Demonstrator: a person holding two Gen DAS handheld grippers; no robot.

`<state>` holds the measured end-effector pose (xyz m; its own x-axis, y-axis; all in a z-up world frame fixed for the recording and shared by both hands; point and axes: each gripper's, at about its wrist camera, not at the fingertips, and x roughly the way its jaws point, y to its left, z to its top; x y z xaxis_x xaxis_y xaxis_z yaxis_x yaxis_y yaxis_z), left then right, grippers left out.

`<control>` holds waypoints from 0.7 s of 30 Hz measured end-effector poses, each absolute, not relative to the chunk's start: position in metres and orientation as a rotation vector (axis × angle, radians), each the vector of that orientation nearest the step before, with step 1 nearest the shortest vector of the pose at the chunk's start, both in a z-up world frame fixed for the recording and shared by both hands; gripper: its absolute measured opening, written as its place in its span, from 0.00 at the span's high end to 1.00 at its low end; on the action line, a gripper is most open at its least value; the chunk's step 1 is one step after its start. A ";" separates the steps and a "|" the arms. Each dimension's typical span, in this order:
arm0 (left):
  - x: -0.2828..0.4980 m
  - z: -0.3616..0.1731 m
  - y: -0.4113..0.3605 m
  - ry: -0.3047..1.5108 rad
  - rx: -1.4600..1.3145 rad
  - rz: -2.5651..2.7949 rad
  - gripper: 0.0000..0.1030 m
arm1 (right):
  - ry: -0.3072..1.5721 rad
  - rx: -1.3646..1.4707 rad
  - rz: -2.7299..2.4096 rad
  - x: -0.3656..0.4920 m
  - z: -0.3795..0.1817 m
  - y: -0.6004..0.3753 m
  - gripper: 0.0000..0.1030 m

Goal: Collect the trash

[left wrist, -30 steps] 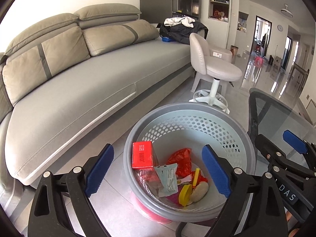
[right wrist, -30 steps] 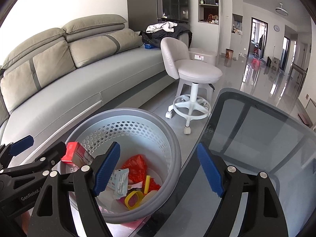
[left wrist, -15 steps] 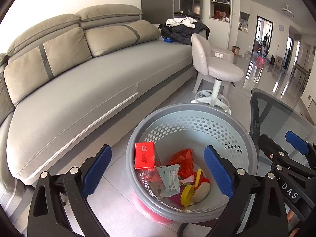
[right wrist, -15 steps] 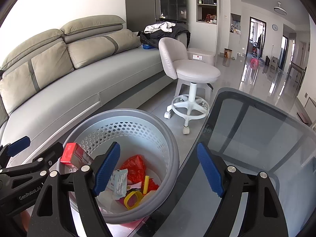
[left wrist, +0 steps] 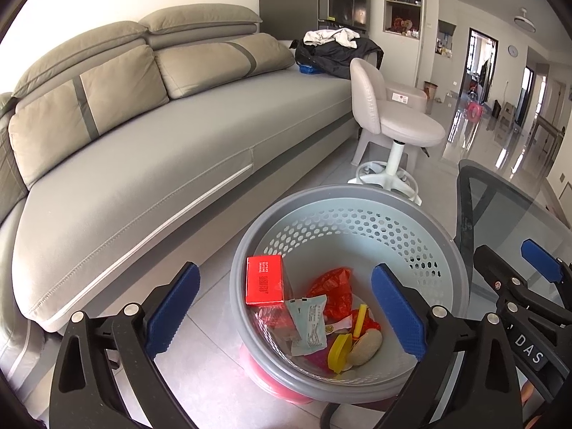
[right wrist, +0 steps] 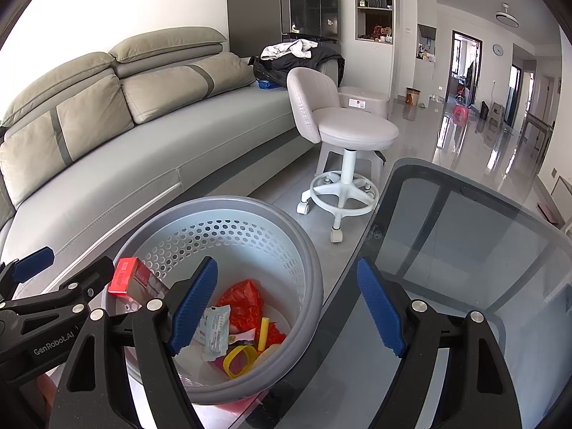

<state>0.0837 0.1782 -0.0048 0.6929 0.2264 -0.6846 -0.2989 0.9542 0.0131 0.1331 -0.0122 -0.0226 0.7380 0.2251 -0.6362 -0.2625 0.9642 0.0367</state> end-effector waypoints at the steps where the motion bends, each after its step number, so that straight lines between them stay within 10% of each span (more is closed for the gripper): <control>1: 0.084 -0.005 0.178 0.749 -0.100 0.296 0.08 | 0.690 -0.057 0.267 0.133 -0.023 -0.012 0.25; 21: 0.081 -0.001 0.177 0.732 -0.087 0.319 0.06 | 0.684 -0.071 0.274 0.132 -0.024 -0.010 0.25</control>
<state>0.0807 0.1774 -0.0011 0.6983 0.2555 -0.6687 -0.3157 0.9483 0.0327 0.1321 -0.0104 -0.0237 0.7405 0.2264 -0.6328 -0.2726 0.9618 0.0251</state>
